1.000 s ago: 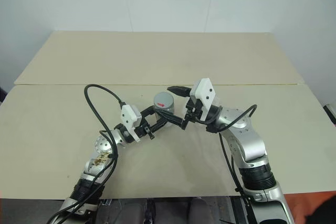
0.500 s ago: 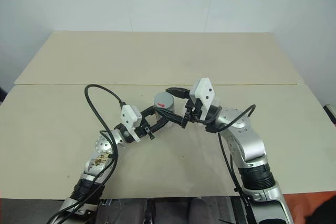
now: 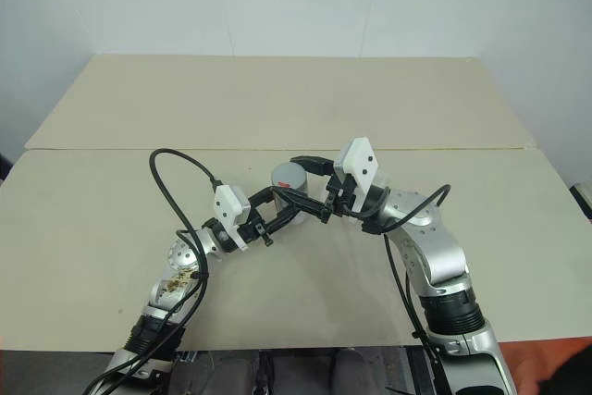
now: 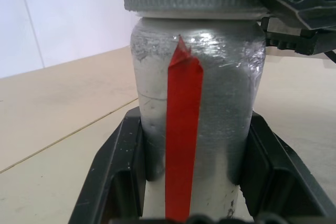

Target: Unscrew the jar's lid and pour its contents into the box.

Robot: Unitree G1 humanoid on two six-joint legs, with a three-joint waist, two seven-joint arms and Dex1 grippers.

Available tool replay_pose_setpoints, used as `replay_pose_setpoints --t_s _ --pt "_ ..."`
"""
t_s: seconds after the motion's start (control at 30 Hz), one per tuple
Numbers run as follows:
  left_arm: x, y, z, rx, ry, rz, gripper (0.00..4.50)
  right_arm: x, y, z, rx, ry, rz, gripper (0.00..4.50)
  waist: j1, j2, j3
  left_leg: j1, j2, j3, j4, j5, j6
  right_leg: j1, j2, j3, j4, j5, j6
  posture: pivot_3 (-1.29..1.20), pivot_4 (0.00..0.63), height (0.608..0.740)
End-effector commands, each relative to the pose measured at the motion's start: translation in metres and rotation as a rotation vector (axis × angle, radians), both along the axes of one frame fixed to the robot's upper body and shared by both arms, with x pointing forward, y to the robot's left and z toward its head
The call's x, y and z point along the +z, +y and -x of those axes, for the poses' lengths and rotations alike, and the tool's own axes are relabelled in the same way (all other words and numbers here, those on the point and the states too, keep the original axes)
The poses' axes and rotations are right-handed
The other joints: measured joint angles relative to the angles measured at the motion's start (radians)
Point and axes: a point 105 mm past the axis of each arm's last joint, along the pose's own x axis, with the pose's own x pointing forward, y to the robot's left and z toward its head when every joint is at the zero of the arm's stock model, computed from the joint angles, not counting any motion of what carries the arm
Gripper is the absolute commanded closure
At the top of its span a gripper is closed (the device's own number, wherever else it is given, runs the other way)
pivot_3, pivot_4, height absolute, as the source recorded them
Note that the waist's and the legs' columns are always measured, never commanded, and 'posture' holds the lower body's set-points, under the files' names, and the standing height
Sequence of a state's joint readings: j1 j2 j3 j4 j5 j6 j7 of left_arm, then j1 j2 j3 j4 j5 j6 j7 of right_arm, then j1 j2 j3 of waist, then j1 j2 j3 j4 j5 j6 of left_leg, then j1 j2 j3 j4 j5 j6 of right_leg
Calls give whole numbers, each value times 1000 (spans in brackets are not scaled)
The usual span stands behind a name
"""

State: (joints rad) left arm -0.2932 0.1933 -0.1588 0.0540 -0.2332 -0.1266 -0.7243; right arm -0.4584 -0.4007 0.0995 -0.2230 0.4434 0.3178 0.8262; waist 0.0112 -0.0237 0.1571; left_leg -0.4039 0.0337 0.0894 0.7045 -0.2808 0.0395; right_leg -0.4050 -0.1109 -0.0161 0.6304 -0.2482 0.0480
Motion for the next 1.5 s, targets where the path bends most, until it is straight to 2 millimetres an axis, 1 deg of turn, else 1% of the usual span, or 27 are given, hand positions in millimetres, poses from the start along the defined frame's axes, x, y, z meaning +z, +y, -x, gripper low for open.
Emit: replay_pose_setpoints --t_s 0.03,0.3,0.47,0.6,0.7,0.8,1.0,1.07,1.13,1.23,1.3,1.37,1.4,1.43,1.5 --pt "9 -5 4 -22 -45 11 2542 12 -1 3 -3 -53 -19 1196 0 0 0 0 0 0 0 0 0 0 0 0 0 0 0 0 150 740" --pt "9 -5 3 -22 -45 10 2542 12 -1 4 -10 -66 -17 1196 0 0 0 0 0 0 0 0 0 0 0 0 0 0 0 0 150 740" --pt "8 -6 4 -25 -45 7 2542 16 -3 3 -17 -61 -39 1196 0 0 0 0 0 0 0 0 0 0 0 0 0 0 0 0 150 740" --pt "7 -6 3 -20 -45 -2 2542 19 -3 5 0 -16 -56 1196 0 0 0 0 0 0 0 0 0 0 0 0 0 0 0 0 150 740" --pt "6 -6 4 -25 -39 -3 2542 20 -3 6 -2 -30 -55 1196 0 0 0 0 0 0 0 0 0 0 0 0 0 0 0 0 150 740" --pt "6 -6 5 -32 -37 -3 2542 23 -3 7 -5 -70 -55 1196 0 0 0 0 0 0 0 0 0 0 0 0 0 0 0 0 150 740" --pt "5 -6 4 -32 -38 -6 2542 34 -10 1 -47 -50 -131 1196 0 0 0 0 0 0 0 0 0 0 0 0 0 0 0 0 150 740" --pt "6 -6 5 -34 -38 -6 2542 39 -21 -3 -115 -68 -160 1196 1 0 0 0 0 0 0 0 0 0 0 0 0 0 0 0 150 740" --pt "6 -6 5 -35 -40 -5 2542 41 -39 -5 -210 -80 -182 1196 2 0 0 0 0 0 0 0 0 0 0 0 0 0 0 0 150 740" --pt "8 -6 5 -33 -42 6 2542 35 -74 -3 -388 -81 -175 1196 8 0 0 -1 0 0 0 0 0 1 0 -1 0 0 0 0 150 740" --pt "10 -6 5 -31 -44 13 2542 28 -102 -1 -529 -46 -191 1196 8 0 0 -2 -1 0 0 0 0 0 -1 -1 0 0 0 0 150 740" --pt "12 -6 4 -30 -47 19 2542 15 -129 4 -675 -18 -146 1196 7 0 0 -2 -1 1 0 0 0 0 -1 0 0 0 1 0 150 740" --pt "12 -6 4 -29 -48 20 2542 10 -136 6 -716 -10 -124 1196 7 0 0 -1 -1 1 0 0 0 0 -1 0 0 0 1 0 150 740" --pt "13 -6 3 -29 -51 22 2542 0 -144 11 -761 0 -55 1196 5 0 0 -1 -1 1 0 0 1 0 -1 0 -1 0 1 0 150 740" --pt "17 -5 1 -29 -56 27 2542 -20 -158 22 -819 71 20 1196 4 1 0 -1 -1 0 0 -3 5 0 -1 0 -2 0 1 0 150 740"
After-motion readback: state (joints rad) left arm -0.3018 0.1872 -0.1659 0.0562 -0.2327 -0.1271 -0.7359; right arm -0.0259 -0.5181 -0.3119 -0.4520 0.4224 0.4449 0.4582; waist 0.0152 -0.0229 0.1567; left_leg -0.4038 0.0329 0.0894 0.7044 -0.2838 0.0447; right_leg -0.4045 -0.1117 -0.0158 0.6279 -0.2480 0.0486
